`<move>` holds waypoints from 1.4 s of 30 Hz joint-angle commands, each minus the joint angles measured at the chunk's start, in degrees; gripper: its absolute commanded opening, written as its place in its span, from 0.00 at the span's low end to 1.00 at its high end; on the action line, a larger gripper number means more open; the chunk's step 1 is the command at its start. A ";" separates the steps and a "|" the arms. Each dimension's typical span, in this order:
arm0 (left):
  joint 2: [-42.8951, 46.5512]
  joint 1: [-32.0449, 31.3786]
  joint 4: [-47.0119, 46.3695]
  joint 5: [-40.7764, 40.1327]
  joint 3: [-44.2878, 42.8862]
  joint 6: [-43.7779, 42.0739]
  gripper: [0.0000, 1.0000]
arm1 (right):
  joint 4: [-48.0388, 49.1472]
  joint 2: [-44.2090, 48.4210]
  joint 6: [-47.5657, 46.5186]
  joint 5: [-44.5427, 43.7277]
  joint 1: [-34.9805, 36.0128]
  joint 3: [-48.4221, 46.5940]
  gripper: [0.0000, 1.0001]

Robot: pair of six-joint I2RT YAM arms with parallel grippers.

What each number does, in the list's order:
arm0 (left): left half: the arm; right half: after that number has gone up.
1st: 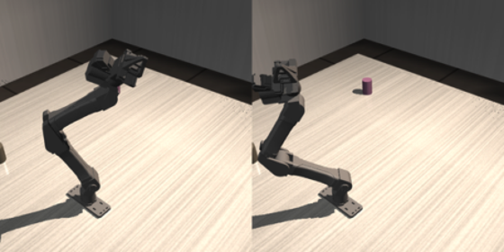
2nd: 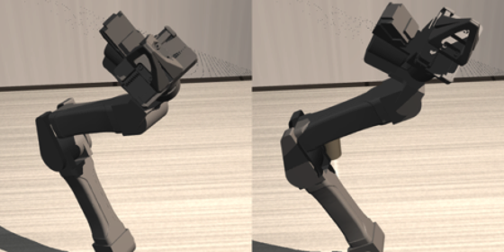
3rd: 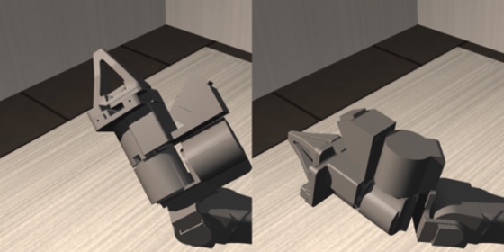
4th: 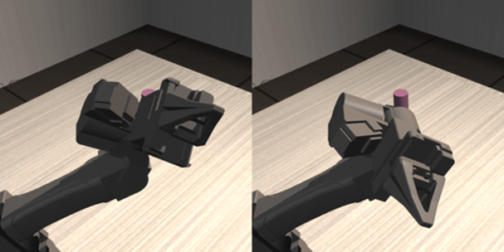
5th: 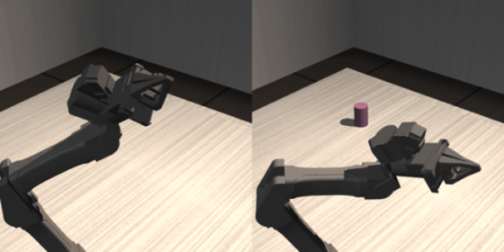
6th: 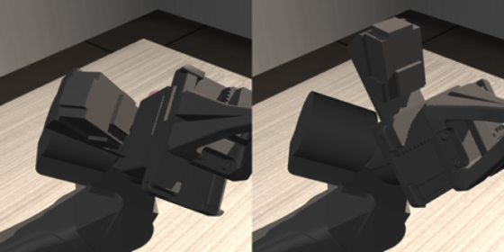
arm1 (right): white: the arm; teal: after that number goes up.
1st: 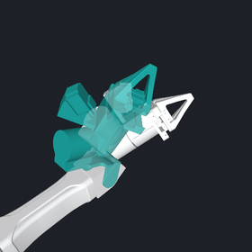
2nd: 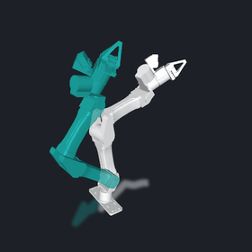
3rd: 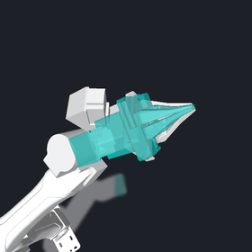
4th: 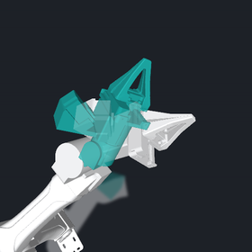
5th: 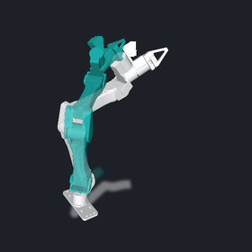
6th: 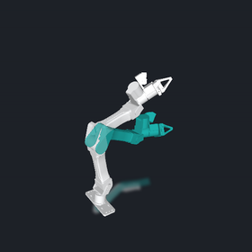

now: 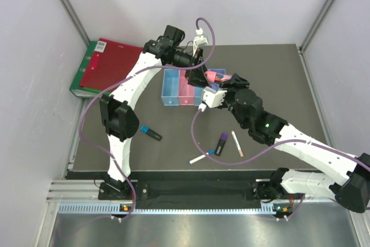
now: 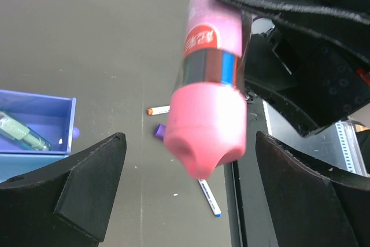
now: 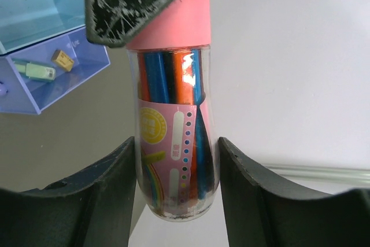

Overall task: Sort the stationery into containers
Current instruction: Pick up the pen from the center of the board.

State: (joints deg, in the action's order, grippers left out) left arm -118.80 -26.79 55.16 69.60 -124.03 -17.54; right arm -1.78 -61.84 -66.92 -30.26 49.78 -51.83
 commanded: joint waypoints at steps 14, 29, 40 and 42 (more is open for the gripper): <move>2.00 -0.99 -6.20 3.34 -0.16 3.74 0.44 | 6.44 -1.44 -1.38 -1.12 1.90 -3.10 0.00; 4.81 -1.52 -8.22 3.35 1.59 5.15 0.00 | 7.05 -2.76 -2.08 -0.85 2.08 -2.75 0.72; 6.74 -1.34 -8.14 -5.07 4.58 4.62 0.00 | 1.97 -1.00 2.56 0.99 1.90 -4.67 0.99; 7.18 -0.81 -7.78 -7.45 4.93 3.66 0.00 | -3.80 -0.47 5.11 1.86 1.55 -7.56 1.00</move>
State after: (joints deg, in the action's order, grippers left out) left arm -116.05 -28.18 49.04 66.30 -119.92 -12.16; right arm -0.34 -64.45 -67.24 -30.02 50.92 -52.49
